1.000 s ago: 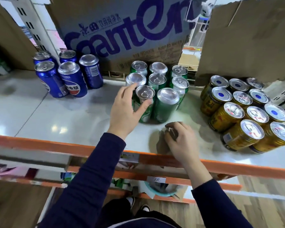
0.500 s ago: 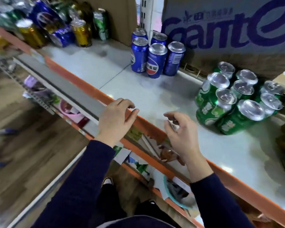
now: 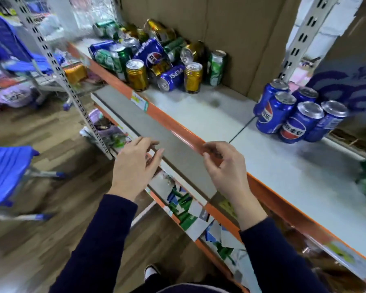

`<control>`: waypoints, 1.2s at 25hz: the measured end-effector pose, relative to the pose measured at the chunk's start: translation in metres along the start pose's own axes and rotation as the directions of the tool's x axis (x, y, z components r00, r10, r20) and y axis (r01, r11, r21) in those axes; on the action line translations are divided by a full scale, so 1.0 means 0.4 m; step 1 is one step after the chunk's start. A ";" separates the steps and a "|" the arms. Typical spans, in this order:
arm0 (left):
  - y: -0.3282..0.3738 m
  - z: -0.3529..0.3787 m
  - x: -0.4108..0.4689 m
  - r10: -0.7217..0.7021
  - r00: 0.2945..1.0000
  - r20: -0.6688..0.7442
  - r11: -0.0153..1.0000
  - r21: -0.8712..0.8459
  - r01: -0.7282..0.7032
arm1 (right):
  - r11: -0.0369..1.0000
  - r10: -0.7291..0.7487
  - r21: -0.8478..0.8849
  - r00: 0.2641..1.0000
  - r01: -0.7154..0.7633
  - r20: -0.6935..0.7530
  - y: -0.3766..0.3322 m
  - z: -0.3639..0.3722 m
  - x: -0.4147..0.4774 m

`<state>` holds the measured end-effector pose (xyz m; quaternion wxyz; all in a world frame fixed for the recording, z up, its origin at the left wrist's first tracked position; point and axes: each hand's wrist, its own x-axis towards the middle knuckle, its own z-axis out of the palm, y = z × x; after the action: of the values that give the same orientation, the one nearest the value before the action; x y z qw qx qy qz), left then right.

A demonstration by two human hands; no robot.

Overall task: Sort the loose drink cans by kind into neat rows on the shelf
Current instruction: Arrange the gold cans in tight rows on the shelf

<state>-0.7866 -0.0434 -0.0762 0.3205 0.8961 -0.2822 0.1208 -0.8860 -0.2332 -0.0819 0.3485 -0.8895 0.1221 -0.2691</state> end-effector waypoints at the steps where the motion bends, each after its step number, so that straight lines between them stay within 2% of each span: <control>1: -0.041 -0.020 0.023 0.012 1.000 -0.002 1.000 -0.002 -0.012 | 1.000 -0.005 -0.002 1.000 0.004 -0.018 -0.023 0.037 0.025; 6: -0.180 -0.049 0.129 -0.012 1.000 -0.010 0.999 -0.053 0.011 | 1.000 0.010 0.024 1.000 -0.010 -0.009 -0.090 0.182 0.120; 12: -0.275 -0.001 0.294 0.066 0.996 0.063 0.994 -0.092 -0.060 | 0.996 0.094 0.021 0.985 -0.092 -0.147 -0.045 0.260 0.286; 16: -0.325 0.011 0.453 0.125 0.991 0.044 0.988 -0.098 -0.120 | 0.992 0.122 0.009 0.974 -0.123 -0.193 -0.015 0.307 0.435; 19: -0.354 0.017 0.555 0.128 0.992 -0.003 0.987 -0.093 -0.128 | 0.986 0.127 -0.077 0.962 -0.149 -0.241 0.014 0.316 0.542; 22: -0.381 0.026 0.627 0.128 0.990 -0.053 0.987 -0.089 -0.132 | 0.950 0.249 -0.111 0.923 -0.291 -0.294 0.054 0.314 0.653; 25: -0.412 0.031 0.676 0.139 0.990 -0.033 0.984 -0.112 -0.141 | 0.873 0.440 -0.123 0.872 -0.471 -0.214 0.088 0.332 0.726; 28: -0.439 0.039 0.718 0.163 0.986 0.017 0.971 -0.179 -0.158 | 0.859 0.458 -0.124 0.852 -0.498 -0.253 0.110 0.361 0.749; 30: -0.455 0.049 0.735 0.185 0.978 0.100 0.967 -0.194 -0.163 | 0.862 0.447 -0.104 0.841 -0.496 -0.304 0.113 0.372 0.742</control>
<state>-0.4410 -0.0663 -0.0663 0.3730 0.8398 -0.3884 0.0688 -0.5583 -0.3037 -0.0873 0.3028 -0.8143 0.4075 -0.2813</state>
